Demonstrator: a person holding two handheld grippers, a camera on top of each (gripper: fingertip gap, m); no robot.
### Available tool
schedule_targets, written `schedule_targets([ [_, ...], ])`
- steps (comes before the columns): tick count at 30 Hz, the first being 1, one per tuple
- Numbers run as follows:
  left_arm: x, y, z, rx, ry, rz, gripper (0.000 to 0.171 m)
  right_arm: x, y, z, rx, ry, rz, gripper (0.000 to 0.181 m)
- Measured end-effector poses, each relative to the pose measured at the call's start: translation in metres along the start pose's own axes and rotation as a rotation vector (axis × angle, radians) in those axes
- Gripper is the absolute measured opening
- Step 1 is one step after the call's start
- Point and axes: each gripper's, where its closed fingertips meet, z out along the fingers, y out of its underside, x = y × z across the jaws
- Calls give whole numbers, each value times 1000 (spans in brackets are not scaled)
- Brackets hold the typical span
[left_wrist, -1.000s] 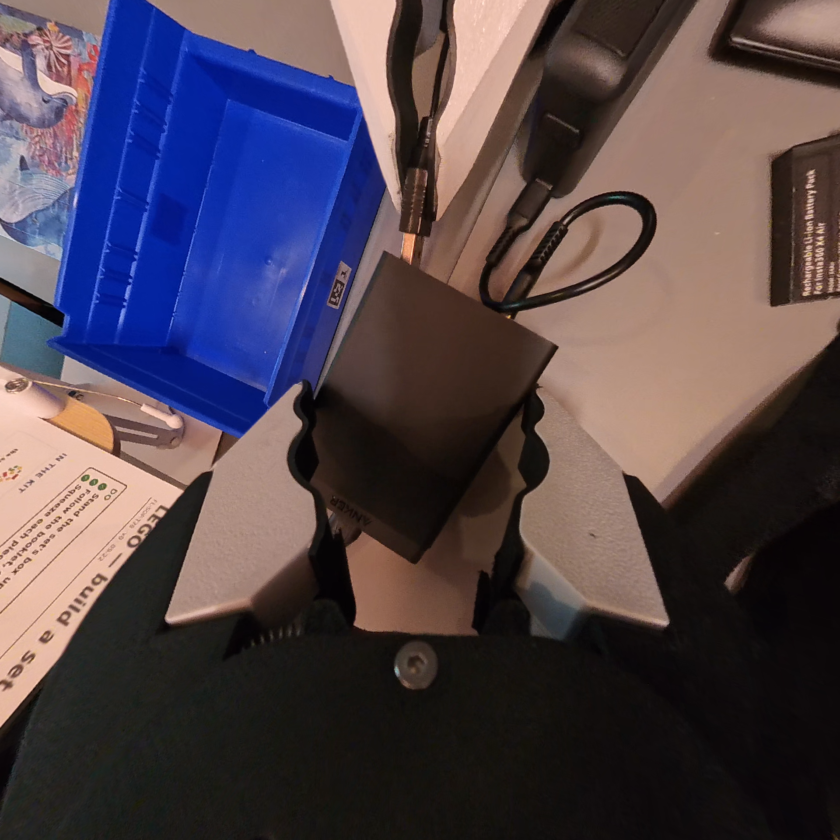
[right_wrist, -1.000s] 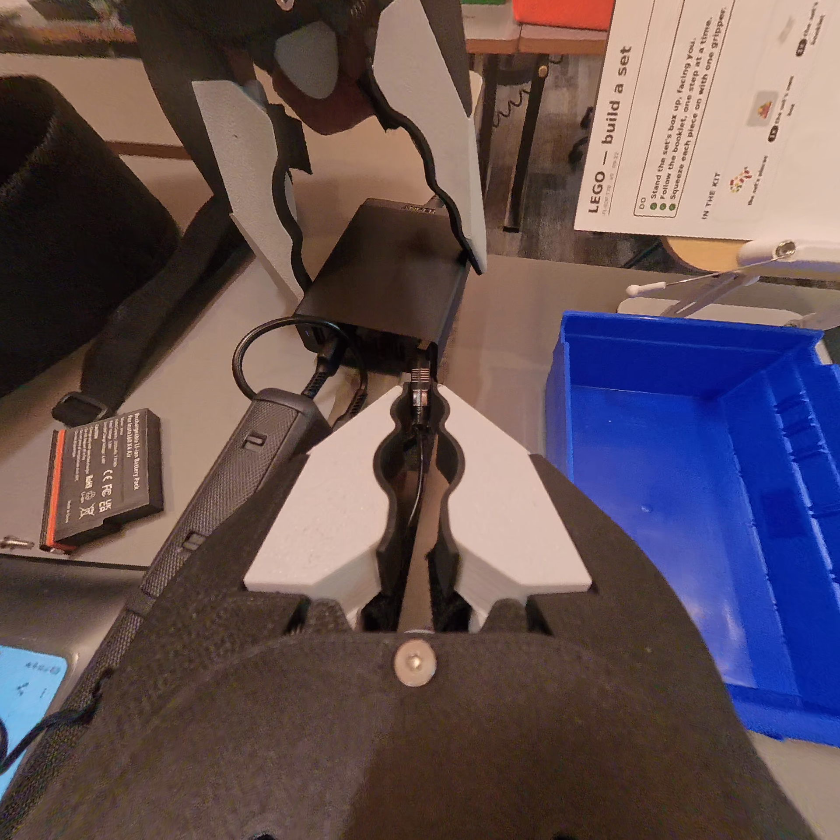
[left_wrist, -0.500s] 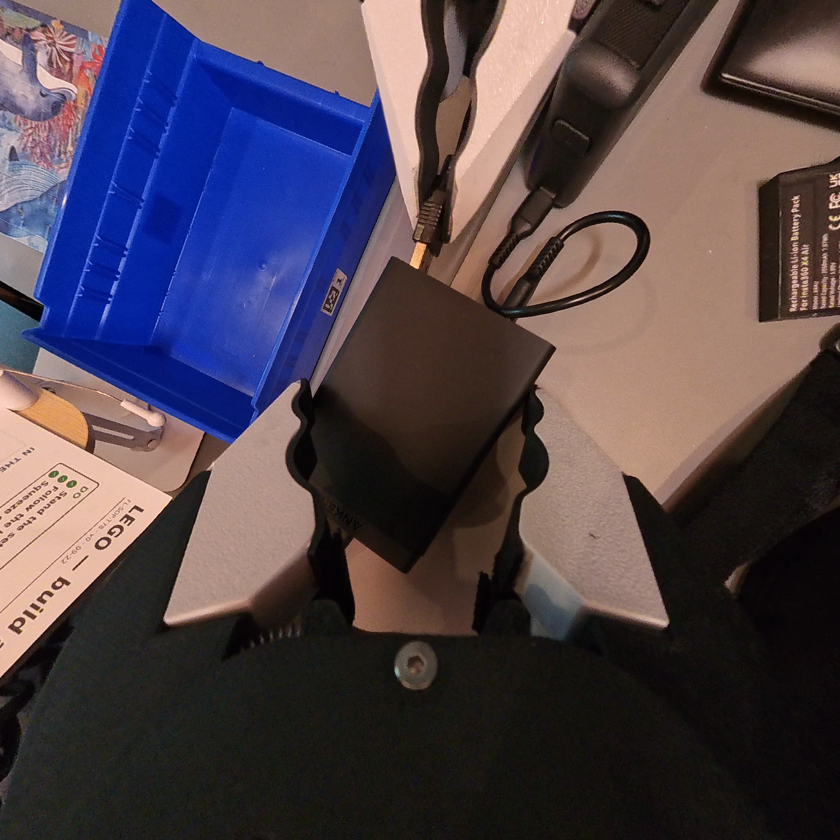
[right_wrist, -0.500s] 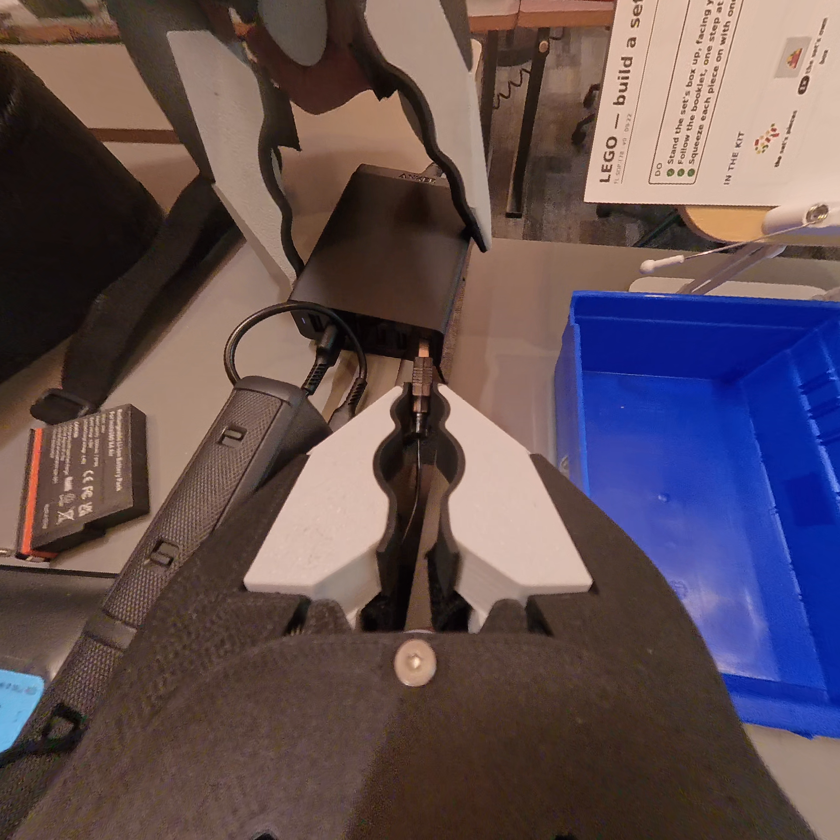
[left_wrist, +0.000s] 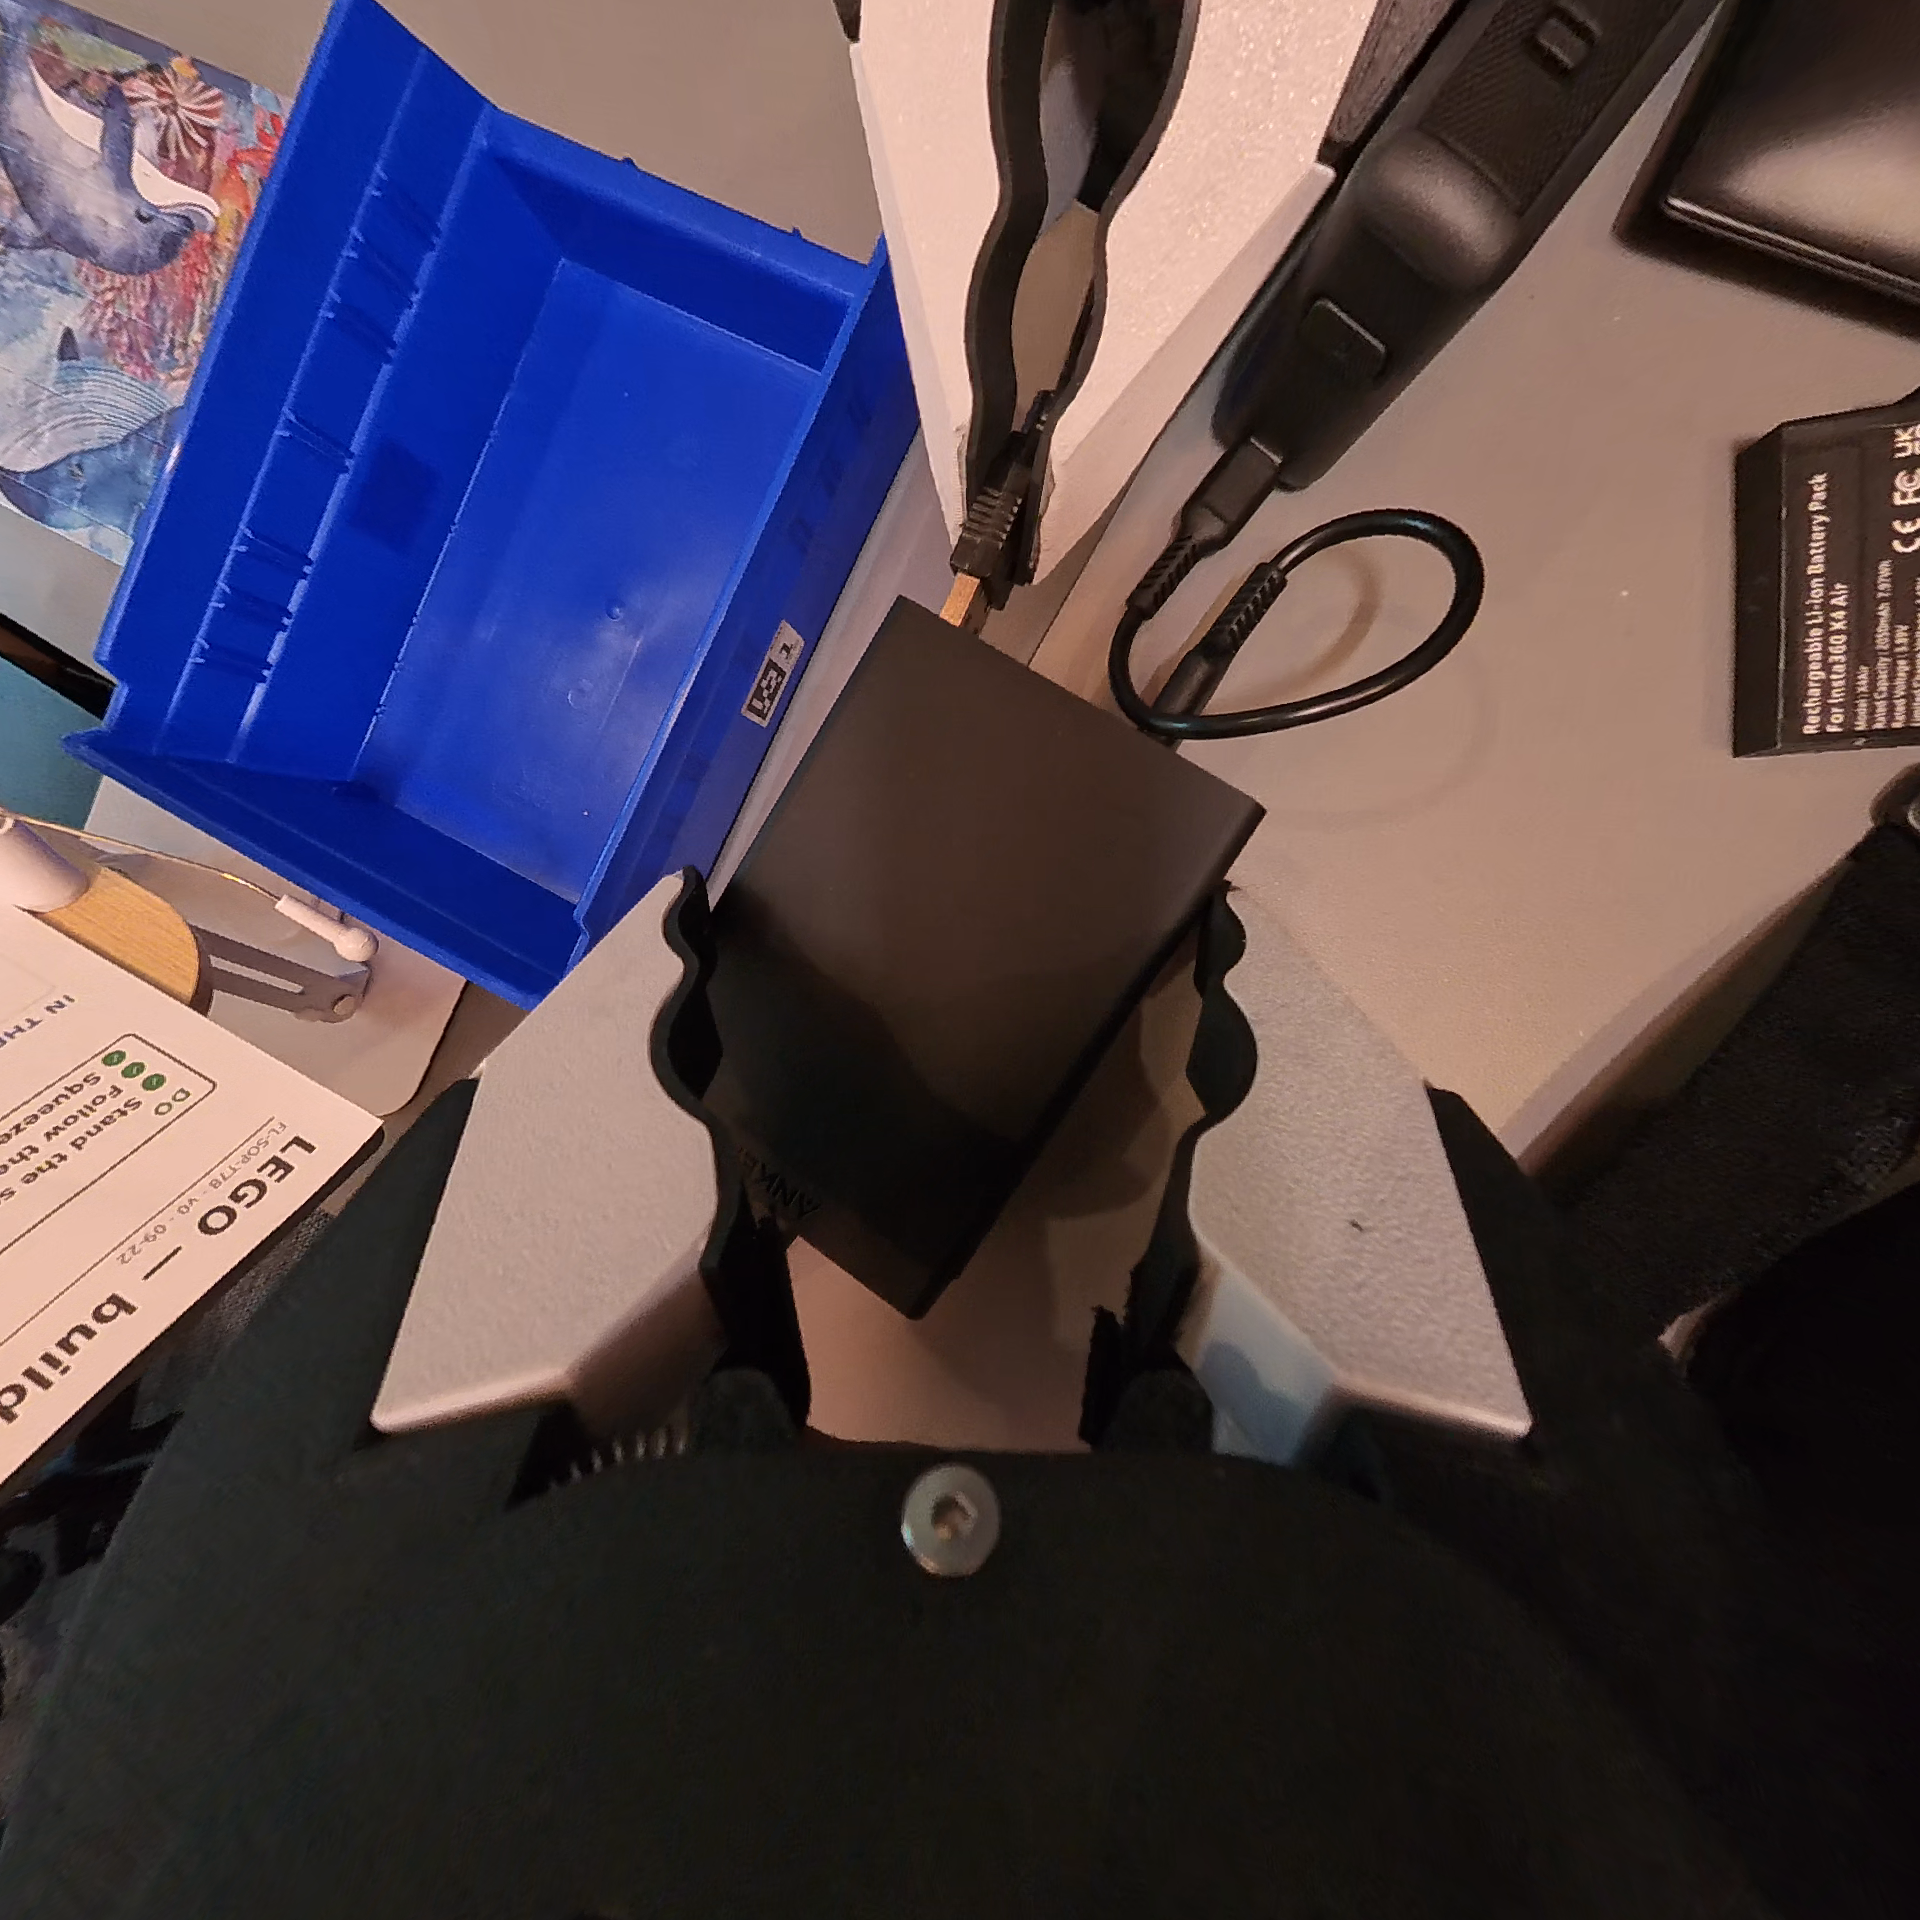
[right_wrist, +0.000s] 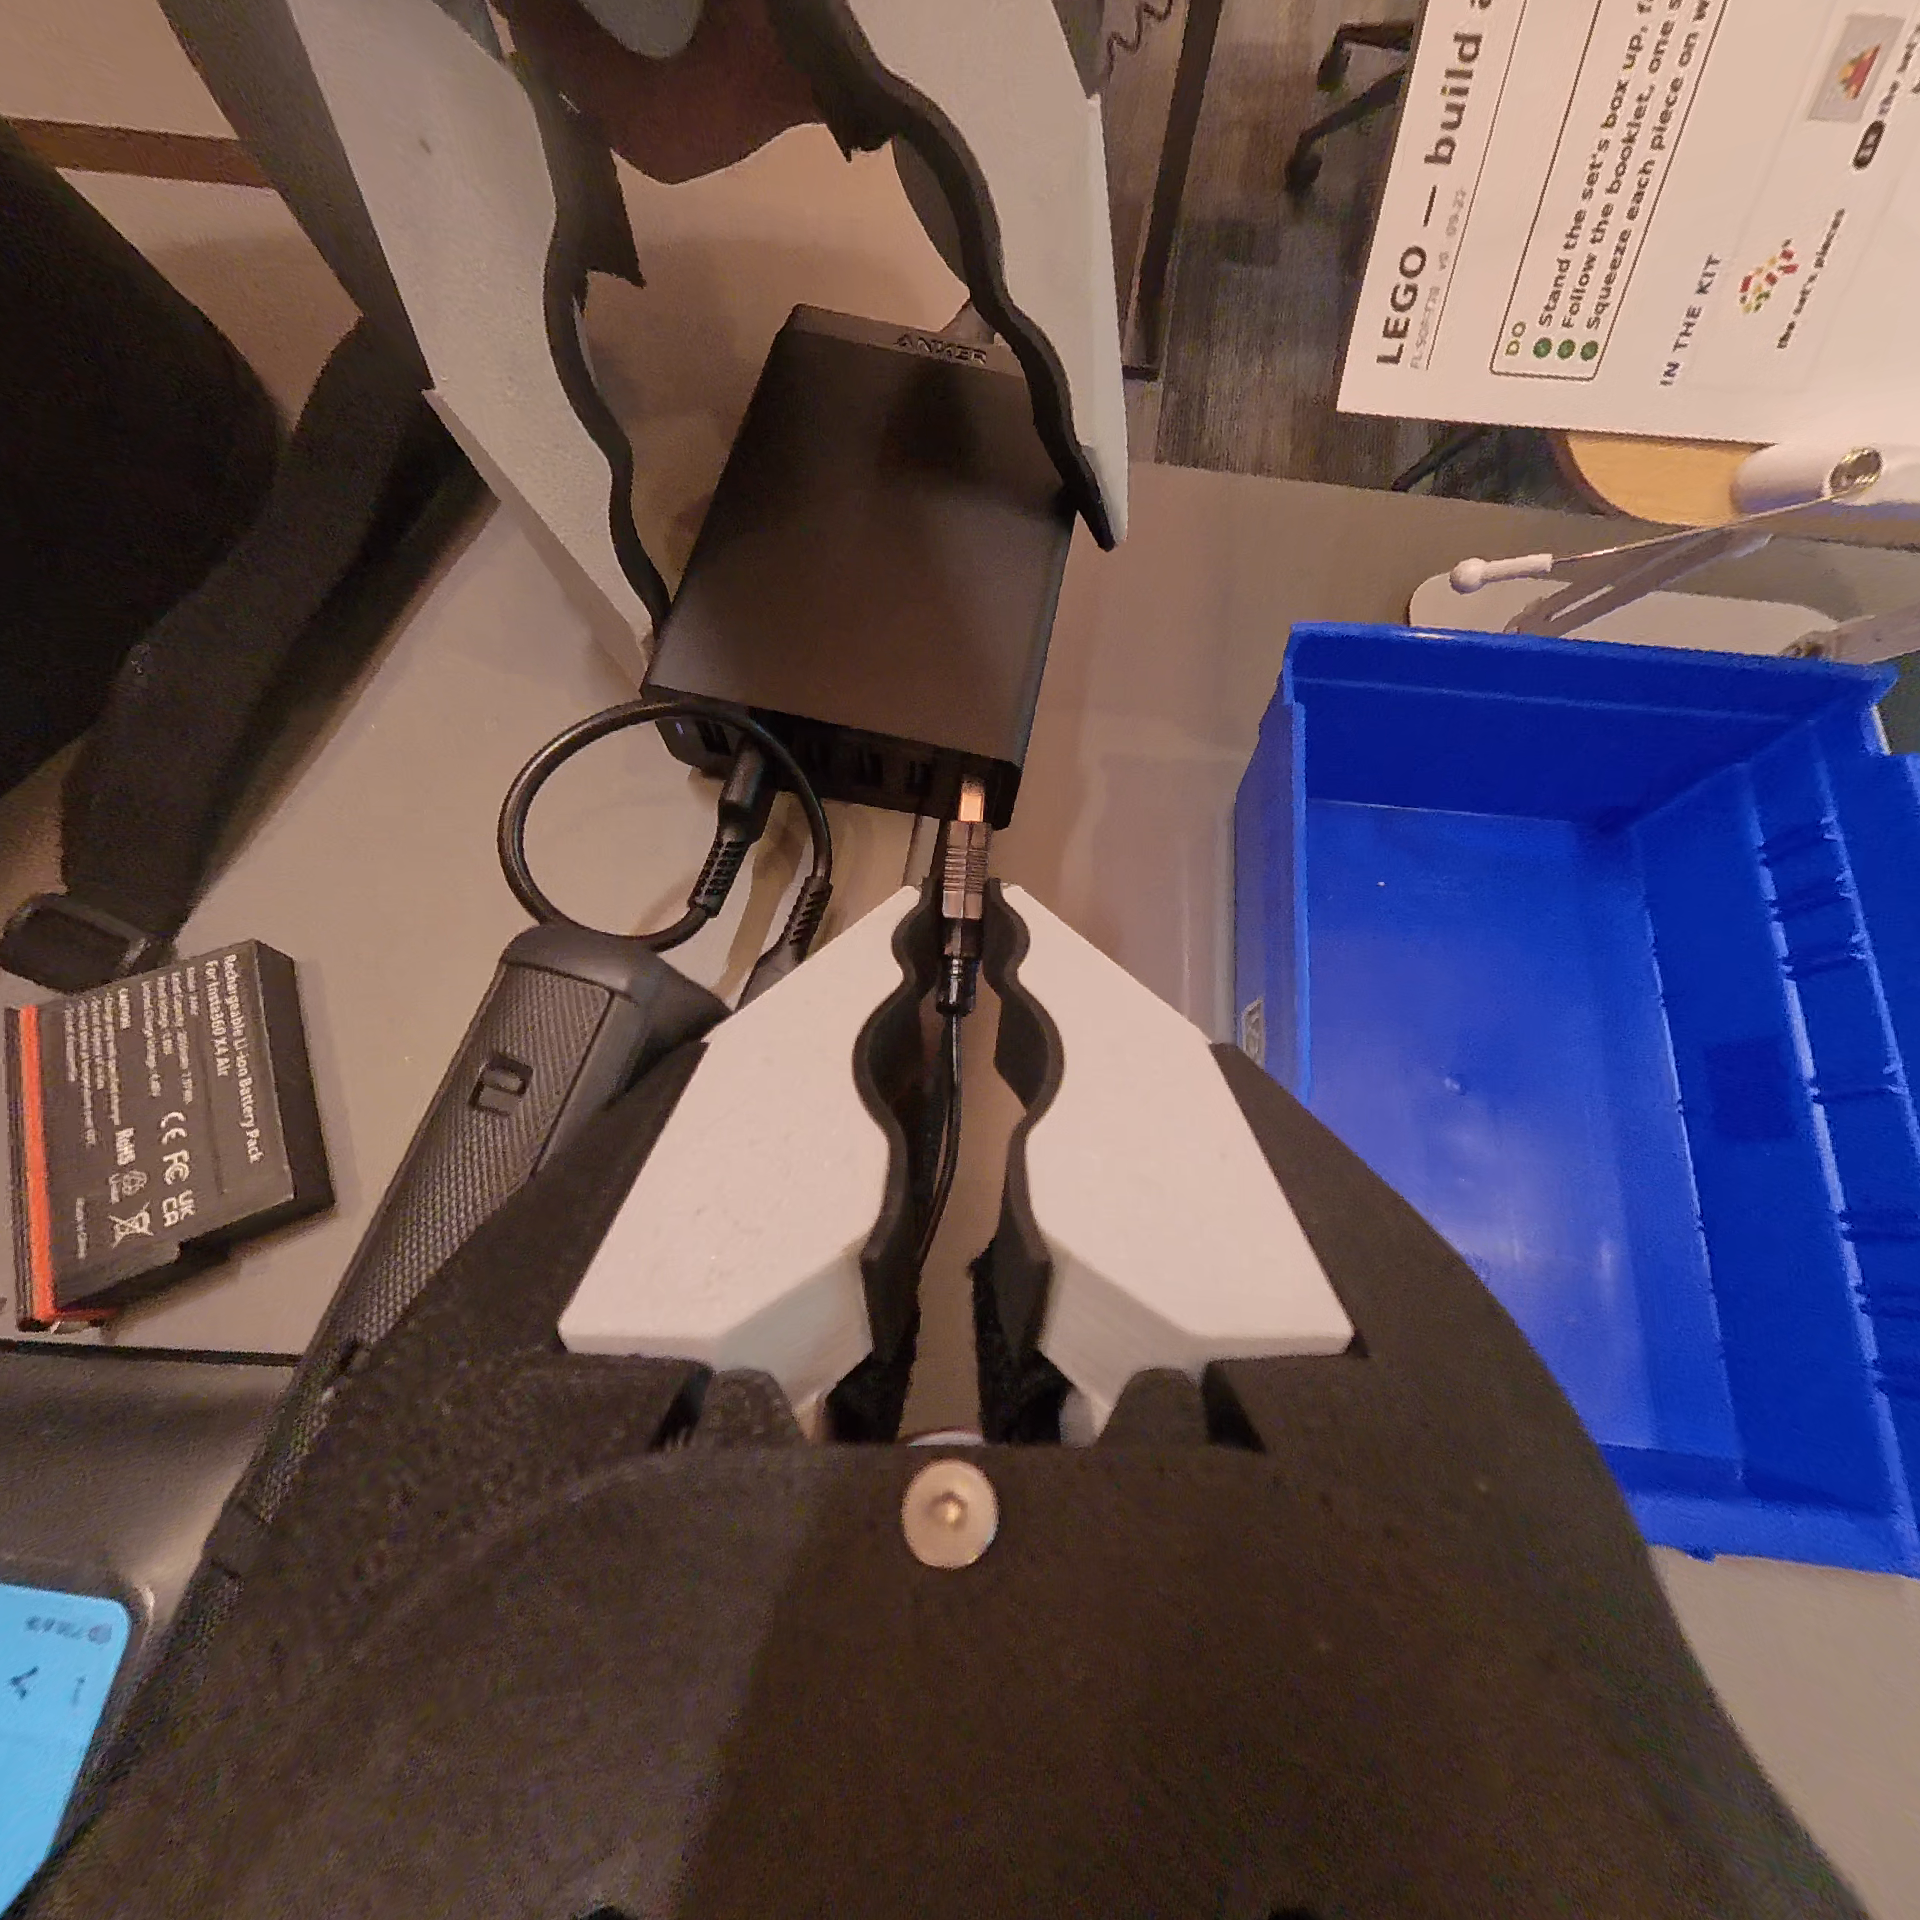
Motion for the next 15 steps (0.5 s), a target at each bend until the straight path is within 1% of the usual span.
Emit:
schedule_targets([
  [4, 0, 0, 0, 9, -4, -7, 91, -1, 0, 1, -15, 55, -120, 5],
  [7, 0, 1, -1, 13, -12, -16, 91, 0, -1, 3, -24, 82, -165, 5],
  [9, -1, 1, -1, 14, -16, -19, 92, -1, -2, 4, -27, 70, -128, 5],
  [11, 0, 1, -1, 12, -18, -20, 91, 0, -3, 5, -36, 85, -144, 5],
  [15, 0, 1, -1, 4, -20, -11, 91, 1, -3, 4, -7, 34, -100, 4],
])
